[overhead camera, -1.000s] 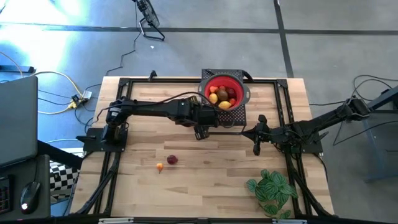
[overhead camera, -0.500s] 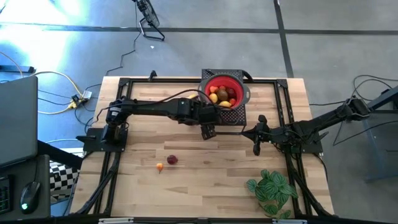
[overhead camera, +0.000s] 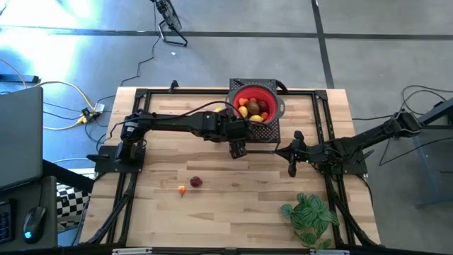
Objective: Pick & Place Fruit
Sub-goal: Put the red pomegranate into the red strainer bowl on the shelf
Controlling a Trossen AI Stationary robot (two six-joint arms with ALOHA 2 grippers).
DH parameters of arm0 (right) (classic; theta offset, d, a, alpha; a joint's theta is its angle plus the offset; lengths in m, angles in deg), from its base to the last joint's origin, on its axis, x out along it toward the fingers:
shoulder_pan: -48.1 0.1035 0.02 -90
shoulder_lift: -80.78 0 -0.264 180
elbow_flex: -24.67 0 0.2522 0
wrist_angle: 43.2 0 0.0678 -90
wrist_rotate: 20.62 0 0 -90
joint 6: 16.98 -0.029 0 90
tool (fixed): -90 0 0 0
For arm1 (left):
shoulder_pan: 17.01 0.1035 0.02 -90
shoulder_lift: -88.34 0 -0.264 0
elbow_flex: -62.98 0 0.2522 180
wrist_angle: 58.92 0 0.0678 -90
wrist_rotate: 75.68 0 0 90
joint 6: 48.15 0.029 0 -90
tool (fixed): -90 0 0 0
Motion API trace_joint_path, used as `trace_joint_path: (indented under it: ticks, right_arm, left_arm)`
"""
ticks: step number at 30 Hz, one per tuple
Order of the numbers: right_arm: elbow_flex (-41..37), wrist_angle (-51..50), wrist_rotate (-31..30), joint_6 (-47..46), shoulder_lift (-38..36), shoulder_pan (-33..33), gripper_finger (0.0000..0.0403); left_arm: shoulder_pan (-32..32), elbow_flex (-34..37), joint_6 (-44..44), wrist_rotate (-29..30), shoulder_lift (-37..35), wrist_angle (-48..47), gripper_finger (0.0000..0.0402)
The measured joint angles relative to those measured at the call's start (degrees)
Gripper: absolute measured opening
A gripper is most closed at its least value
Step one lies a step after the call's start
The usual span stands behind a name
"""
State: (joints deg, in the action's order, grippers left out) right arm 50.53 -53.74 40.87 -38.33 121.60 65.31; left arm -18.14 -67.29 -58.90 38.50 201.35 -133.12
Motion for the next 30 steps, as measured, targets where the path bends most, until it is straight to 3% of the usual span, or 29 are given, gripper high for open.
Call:
trace_joint_path:
  ticks: [12,18,23,30]
  right_arm:
    - [0.00,-0.02,-0.02,0.09,0.01,0.02,0.0002]
    - [0.00,-0.02,-0.02,0.14,0.02,0.01,0.0002]
    - [0.02,-0.30,-0.02,0.14,0.00,0.02,0.0002]
    - [0.02,0.36,-0.04,0.16,0.00,0.01,0.0002]
  left_arm:
    - [-2.39,1.29,1.36,4.98,-0.10,-3.05,0.0239]
    - [-5.07,13.43,-5.04,10.39,-3.49,1.73,0.0239]
    - [-8.11,25.51,-12.02,12.57,-11.76,5.19,0.0239]
    - [-12.91,41.82,-12.58,12.37,-26.12,16.50,0.0239]
